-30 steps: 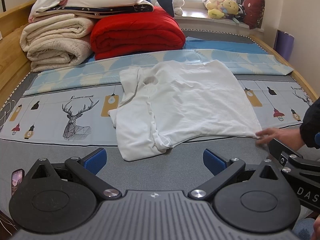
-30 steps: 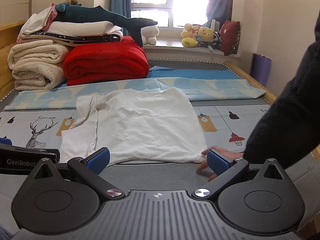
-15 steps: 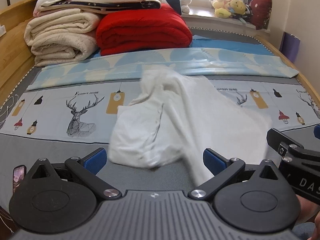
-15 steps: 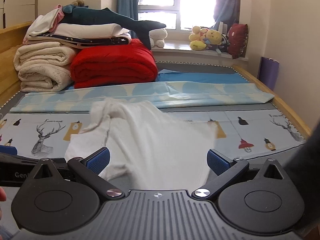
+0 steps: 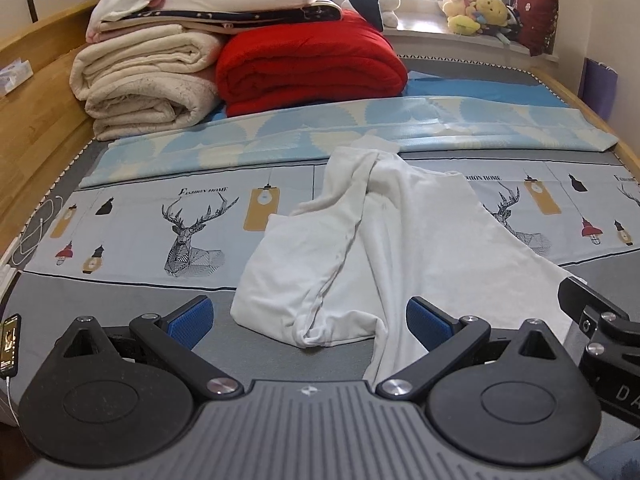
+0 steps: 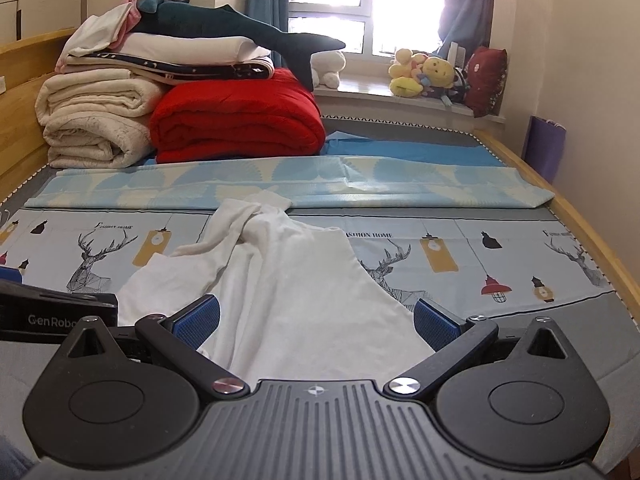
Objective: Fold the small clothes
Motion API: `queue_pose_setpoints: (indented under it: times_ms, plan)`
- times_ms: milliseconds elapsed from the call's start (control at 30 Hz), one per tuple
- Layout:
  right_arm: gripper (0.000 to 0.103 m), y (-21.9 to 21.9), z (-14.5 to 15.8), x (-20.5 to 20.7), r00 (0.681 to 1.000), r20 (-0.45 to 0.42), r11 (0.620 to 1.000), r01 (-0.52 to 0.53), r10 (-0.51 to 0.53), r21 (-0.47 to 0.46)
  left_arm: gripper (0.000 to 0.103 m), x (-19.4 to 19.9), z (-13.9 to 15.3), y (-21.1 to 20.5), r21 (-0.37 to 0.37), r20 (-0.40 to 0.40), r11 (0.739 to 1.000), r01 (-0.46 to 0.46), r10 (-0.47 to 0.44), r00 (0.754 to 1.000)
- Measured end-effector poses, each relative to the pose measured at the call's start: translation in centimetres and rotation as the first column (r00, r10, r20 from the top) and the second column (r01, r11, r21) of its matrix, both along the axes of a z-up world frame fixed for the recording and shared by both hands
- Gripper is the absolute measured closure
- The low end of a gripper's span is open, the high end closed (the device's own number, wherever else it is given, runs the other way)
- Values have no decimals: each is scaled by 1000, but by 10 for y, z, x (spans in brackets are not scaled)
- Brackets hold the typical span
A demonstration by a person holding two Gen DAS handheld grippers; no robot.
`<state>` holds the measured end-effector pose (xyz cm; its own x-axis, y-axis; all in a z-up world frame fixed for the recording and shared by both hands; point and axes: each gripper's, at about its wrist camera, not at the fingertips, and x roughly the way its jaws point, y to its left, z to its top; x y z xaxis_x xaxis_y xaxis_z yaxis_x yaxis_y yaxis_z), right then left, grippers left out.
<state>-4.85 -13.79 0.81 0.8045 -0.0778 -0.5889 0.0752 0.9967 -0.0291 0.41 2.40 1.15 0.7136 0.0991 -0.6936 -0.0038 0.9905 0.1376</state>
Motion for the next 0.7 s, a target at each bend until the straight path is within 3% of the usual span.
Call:
queue_pose_setpoints:
  times_ms: [267,700]
  plan:
    - [1,1,12,-11,1000,22,1000,-7,7,-2,0,-13,13,2,8,-12,1000,-4,4,1000]
    - [1,1,9,-35,1000,2,1000,0,0,0,0,-40,9,1,-8,-25,1000,25,-25,999]
